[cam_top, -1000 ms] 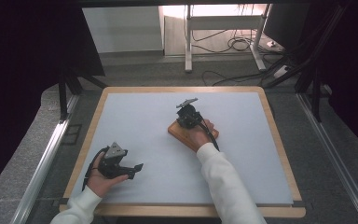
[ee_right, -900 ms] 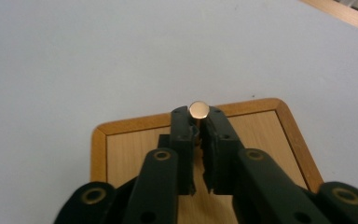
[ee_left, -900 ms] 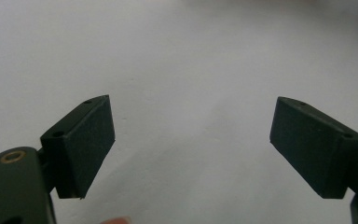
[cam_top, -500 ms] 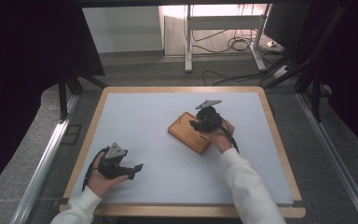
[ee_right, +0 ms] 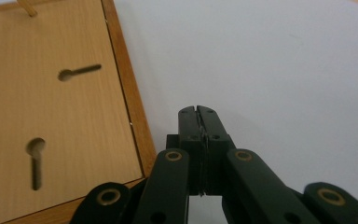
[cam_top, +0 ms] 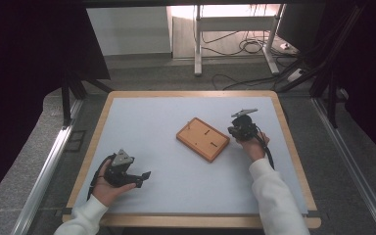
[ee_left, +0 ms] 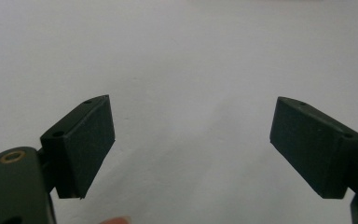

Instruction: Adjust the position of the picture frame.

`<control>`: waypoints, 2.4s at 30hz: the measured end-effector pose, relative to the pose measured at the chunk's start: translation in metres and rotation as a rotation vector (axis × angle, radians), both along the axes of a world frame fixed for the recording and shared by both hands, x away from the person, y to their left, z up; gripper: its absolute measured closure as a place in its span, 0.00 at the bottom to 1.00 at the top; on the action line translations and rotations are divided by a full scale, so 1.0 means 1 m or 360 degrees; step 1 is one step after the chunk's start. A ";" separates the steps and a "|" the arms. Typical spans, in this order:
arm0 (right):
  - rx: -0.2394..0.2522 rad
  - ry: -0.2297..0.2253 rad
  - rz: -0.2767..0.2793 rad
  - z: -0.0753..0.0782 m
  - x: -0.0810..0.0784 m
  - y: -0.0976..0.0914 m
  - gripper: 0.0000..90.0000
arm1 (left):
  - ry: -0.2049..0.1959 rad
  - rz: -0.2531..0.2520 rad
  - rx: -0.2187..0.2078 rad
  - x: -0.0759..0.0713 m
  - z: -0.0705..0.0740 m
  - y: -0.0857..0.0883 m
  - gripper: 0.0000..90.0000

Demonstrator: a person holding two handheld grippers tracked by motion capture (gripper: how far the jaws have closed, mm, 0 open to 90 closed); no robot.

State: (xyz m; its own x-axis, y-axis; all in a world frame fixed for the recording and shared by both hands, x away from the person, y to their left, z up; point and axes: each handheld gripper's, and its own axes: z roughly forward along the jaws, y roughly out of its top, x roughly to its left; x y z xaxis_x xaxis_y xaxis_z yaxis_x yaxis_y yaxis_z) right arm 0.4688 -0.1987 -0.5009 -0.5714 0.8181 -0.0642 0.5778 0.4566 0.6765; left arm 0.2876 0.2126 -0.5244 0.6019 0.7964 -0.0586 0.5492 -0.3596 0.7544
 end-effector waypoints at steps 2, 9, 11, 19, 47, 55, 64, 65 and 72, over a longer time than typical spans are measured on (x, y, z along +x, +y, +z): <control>-0.0013 0.0023 0.0020 -0.006 0.001 0.001 1.00 | -0.0001 0.0003 -0.0002 0.000 0.000 0.000 0.15; -0.0026 0.0032 0.0073 -0.011 -0.004 0.005 1.00 | 0.0000 0.0008 -0.0002 -0.001 0.000 0.001 0.15; -0.0003 0.0048 0.0078 -0.011 -0.004 0.003 1.00 | 0.0001 0.0005 0.0002 -0.001 0.000 0.000 0.15; 0.0021 0.0081 0.0143 -0.012 -0.016 0.002 1.00 | 0.0007 0.0000 0.0004 0.000 -0.001 -0.001 0.15; 0.0039 0.0167 0.0396 -0.011 -0.086 0.028 1.00 | 0.0008 -0.0014 0.0014 0.000 -0.001 -0.003 0.15; 0.0055 0.0177 0.0494 -0.009 -0.102 0.040 1.00 | 0.0011 -0.0013 0.0018 0.001 -0.001 -0.004 0.15; 0.0143 0.0211 0.0517 -0.012 -0.106 0.045 1.00 | 0.0015 -0.0017 0.0023 0.001 -0.002 -0.005 0.15; 0.0147 0.0208 0.0518 -0.012 -0.106 0.046 1.00 | 0.0015 -0.0018 0.0026 0.001 -0.002 -0.005 0.15; 0.0162 0.0201 0.0531 -0.014 -0.108 0.050 1.00 | 0.0018 -0.0020 0.0025 0.002 -0.003 -0.005 0.15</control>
State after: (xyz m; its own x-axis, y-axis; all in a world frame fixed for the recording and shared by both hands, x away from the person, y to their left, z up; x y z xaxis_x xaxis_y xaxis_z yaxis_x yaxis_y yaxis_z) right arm 0.3609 -0.1488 -0.5147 -0.8060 0.5841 0.0963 0.4905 0.5679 0.6610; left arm 0.2895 0.2076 -0.5270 0.6115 0.7895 -0.0527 0.5528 -0.3786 0.7423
